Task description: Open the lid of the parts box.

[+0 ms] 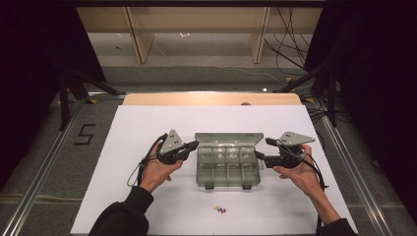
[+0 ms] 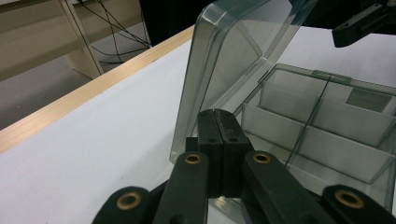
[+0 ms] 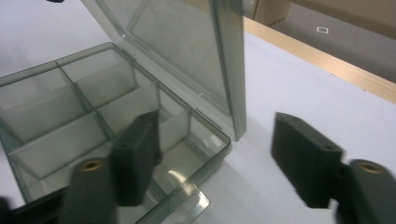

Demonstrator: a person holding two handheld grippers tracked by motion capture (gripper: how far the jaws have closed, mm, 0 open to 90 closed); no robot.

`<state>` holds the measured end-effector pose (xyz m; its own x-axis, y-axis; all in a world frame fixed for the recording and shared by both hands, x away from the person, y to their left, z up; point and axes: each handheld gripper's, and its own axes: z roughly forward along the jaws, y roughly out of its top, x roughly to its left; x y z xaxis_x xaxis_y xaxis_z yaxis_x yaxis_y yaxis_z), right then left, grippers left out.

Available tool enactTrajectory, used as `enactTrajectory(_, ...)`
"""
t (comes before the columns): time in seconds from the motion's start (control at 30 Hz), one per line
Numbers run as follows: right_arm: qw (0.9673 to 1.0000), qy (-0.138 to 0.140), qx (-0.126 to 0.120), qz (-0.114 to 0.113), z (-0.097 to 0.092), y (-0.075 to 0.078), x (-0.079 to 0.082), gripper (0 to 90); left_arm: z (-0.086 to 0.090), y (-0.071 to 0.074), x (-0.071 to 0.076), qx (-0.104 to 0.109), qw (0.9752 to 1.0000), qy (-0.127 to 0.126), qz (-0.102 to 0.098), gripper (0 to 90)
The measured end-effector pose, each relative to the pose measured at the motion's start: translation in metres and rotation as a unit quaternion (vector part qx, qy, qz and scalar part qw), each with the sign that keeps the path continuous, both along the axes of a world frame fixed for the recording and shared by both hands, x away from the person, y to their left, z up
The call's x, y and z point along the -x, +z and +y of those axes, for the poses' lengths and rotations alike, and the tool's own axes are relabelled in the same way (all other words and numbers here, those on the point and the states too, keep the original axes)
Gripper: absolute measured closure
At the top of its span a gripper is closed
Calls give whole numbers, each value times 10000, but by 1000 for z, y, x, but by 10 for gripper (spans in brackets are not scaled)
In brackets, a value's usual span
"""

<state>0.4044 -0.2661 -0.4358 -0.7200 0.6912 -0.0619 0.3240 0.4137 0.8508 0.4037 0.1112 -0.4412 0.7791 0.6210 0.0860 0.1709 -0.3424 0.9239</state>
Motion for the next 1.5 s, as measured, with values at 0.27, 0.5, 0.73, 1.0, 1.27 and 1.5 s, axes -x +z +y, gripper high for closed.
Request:
enactTrajectory(0.27,9999,55,43,-141,3,3,-12,221,0,0,0,-4,10000,-5,3,894)
enactTrajectory(0.5,9998,155,-26,-80,7,2,-25,331,0,0,0,2,10000,-15,4,894)
enactTrajectory(0.73,9996,255,-26,-68,8,3,-30,486,0,0,1,32,10000,14,29,894)
enactTrajectory(1.0,9995,317,-58,-69,8,4,-31,626,0,0,1,49,10000,13,33,891)
enactTrajectory(1.27,9994,333,-47,-81,7,7,-31,686,0,0,5,86,9998,-13,187,820)
enactTrajectory(1.5,9996,275,-70,-85,5,8,-31,708,-7,-7,13,-70,9974,-60,708,711)
